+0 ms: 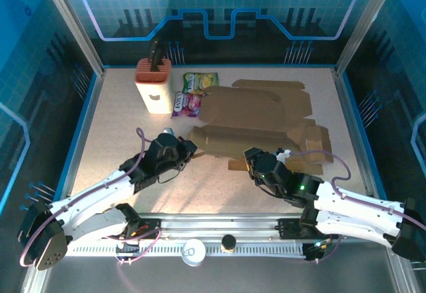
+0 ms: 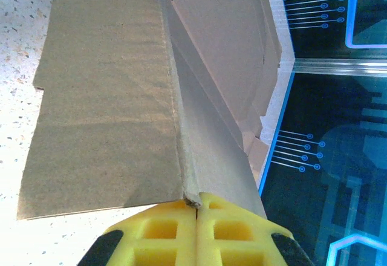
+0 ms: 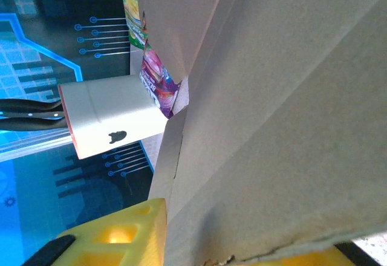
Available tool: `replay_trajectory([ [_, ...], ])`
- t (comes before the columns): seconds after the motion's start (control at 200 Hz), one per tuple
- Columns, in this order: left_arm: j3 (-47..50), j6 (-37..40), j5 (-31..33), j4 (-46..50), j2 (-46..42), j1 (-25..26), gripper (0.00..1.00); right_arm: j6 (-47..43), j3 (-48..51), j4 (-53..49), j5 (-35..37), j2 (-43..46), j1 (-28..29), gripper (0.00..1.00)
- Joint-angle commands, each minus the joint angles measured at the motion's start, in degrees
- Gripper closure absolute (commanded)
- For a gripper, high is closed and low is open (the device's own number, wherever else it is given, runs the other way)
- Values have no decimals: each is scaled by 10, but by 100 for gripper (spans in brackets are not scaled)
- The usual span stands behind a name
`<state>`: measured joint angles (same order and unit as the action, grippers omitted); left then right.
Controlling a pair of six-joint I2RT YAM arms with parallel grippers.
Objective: Fold the paper box
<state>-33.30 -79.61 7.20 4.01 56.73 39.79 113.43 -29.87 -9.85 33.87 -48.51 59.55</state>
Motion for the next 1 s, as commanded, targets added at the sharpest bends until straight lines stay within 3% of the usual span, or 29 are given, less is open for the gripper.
replay_trajectory([
  [0.0, -16, 0, 5, -15, 3, 7, 100, 8, -12, -1, 9, -3, -7, 73],
  [0.365, -18, 7, 4, -13, 2, 8, 100, -3, -18, 6, -8, -15, -27, 83],
  [0.525, -31, 32, -8, -10, 2, 7, 100, -47, -40, 8, -9, -20, -34, 100],
  [0.63, -67, 73, -4, 46, -9, 7, 55, -130, -85, -4, -6, -19, -47, 100],
  [0.71, -105, 112, 17, 118, -27, 8, 31, -193, -124, -8, -13, -23, -58, 100],
  [0.845, -151, 160, 63, 222, -69, 7, 17, -305, -201, -8, -51, -46, -83, 100],
  [0.995, -212, 207, 116, 324, -107, 8, 13, -392, -292, -16, -97, -75, -113, 100],
])
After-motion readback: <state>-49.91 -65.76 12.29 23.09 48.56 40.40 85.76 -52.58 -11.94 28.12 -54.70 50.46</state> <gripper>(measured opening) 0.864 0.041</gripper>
